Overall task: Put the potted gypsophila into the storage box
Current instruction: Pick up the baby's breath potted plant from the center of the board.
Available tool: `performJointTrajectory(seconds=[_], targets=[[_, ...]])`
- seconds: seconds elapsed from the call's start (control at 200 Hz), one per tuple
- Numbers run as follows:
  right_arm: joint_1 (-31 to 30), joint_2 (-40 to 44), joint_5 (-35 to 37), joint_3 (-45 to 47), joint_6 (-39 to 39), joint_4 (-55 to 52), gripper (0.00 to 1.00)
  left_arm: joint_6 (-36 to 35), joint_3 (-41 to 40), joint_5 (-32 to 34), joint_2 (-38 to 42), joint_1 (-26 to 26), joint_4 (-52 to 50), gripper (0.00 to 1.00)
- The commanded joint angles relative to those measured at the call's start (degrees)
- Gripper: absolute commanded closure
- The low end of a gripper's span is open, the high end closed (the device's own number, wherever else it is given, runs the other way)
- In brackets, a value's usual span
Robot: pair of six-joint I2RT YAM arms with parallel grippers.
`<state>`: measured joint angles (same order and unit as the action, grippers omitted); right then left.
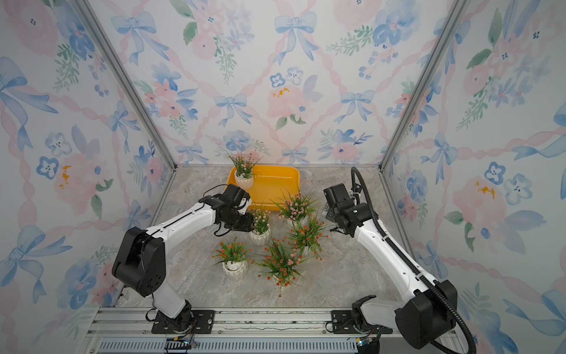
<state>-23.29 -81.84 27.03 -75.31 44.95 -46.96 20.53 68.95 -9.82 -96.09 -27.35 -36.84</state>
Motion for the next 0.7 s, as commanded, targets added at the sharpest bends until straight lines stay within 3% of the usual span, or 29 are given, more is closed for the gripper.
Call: performJointTrajectory(seconds=[0.0,0.485,0.59,0.695], targets=[[0.63,-0.33,0.69,0.26,0.59,-1.45,0.03,-0.37,1.01,1.55,-2.03,-1.13,-0.17,0.56],[0.70,-1.12,0.66,-0.19,0.58,-1.42,0.03,0.66,2.95,2.84,-4.70,-1.73,-0.28,0.94],[0.74,-1.37,0.66,-0.33,0.58,-1.37,0.03,1.17,2.95,3.53,-4.90,-1.75,-0.27,1.00],[0.79,-1.73,0.66,-0.55,0.51,-1.45,0.03,1.45,3.36,4.43,-4.97,-1.81,-0.40,1.00]])
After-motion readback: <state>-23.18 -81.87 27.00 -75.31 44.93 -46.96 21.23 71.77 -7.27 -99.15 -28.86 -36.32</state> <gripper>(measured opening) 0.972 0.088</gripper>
